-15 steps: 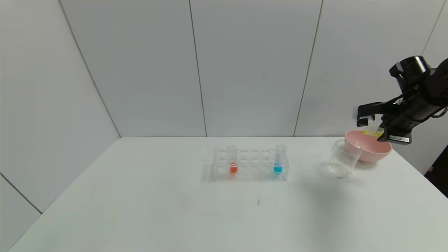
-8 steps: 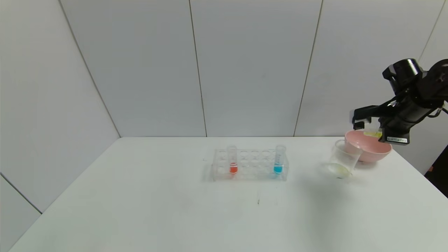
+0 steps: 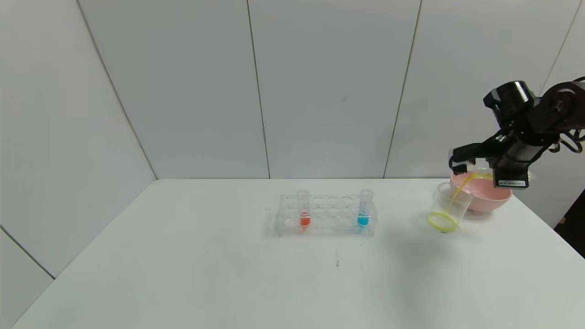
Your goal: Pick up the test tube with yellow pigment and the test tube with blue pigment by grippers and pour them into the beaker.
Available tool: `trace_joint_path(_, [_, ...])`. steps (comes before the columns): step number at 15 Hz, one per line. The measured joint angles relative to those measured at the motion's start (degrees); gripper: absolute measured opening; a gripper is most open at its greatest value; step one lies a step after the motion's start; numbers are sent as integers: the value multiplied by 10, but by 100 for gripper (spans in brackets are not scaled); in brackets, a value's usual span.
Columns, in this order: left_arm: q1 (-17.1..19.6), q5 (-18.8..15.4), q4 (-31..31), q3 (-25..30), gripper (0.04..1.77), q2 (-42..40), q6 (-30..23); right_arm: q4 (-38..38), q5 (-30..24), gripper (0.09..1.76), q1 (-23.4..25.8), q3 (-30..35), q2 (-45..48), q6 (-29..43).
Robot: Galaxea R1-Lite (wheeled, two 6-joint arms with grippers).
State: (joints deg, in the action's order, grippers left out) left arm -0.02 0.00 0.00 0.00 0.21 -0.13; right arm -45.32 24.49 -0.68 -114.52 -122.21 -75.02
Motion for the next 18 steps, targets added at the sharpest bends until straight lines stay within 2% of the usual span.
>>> trace_joint_path(7, [0, 0, 0, 0, 176, 0, 0, 5, 82, 51, -20, 0, -6, -27])
trace_joint_path(12, [0, 0, 0, 0, 176, 0, 0, 4, 85, 51, -25, 0, -6, -35])
trace_joint_path(14, [0, 0, 0, 0, 176, 0, 0, 7, 52, 51, -22, 0, -4, -32])
trace_joint_path(16, [0, 0, 0, 0, 176, 0, 0, 14, -37, 51, -11, 0, 2, -26])
trace_joint_path(18, [0, 0, 0, 0, 176, 0, 0, 19, -146, 51, 11, 1, 13, 12])
